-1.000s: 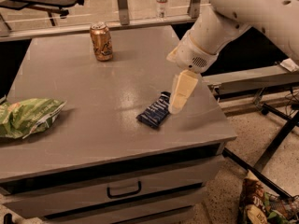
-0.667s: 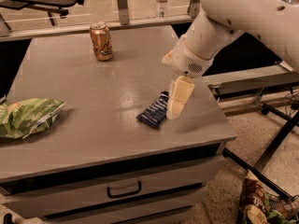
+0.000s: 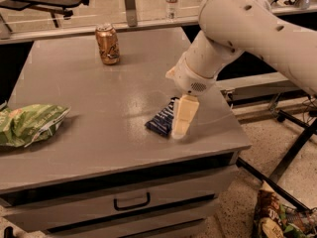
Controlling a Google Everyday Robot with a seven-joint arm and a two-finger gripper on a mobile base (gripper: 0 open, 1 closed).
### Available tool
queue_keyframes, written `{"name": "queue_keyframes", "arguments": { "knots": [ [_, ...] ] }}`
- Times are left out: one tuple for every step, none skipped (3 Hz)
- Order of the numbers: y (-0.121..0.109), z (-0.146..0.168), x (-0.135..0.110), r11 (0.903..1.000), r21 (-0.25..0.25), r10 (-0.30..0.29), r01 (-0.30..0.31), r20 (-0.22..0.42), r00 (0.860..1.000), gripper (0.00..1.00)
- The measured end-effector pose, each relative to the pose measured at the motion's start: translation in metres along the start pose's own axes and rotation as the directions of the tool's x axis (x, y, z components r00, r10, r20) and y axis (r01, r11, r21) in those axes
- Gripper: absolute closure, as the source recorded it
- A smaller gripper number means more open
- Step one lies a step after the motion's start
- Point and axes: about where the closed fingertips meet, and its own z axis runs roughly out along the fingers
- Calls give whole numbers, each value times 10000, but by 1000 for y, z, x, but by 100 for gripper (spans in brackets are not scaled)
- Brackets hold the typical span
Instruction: Move rxbar blueberry near orange can
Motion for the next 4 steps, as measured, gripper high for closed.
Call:
{"name": "queue_keyframes", "arguments": {
  "knots": [
    [3,3,-1,9999,-56,-160,160,-21,9999,0],
    [4,4,-2,9998,-76,-190,189,-25,9998,27],
    [4,5,-3,9997,-88,-207,207,-28,9998,49],
    [4,4,-4,9997,-96,-219,219,-29,9998,73]
  ]
}}
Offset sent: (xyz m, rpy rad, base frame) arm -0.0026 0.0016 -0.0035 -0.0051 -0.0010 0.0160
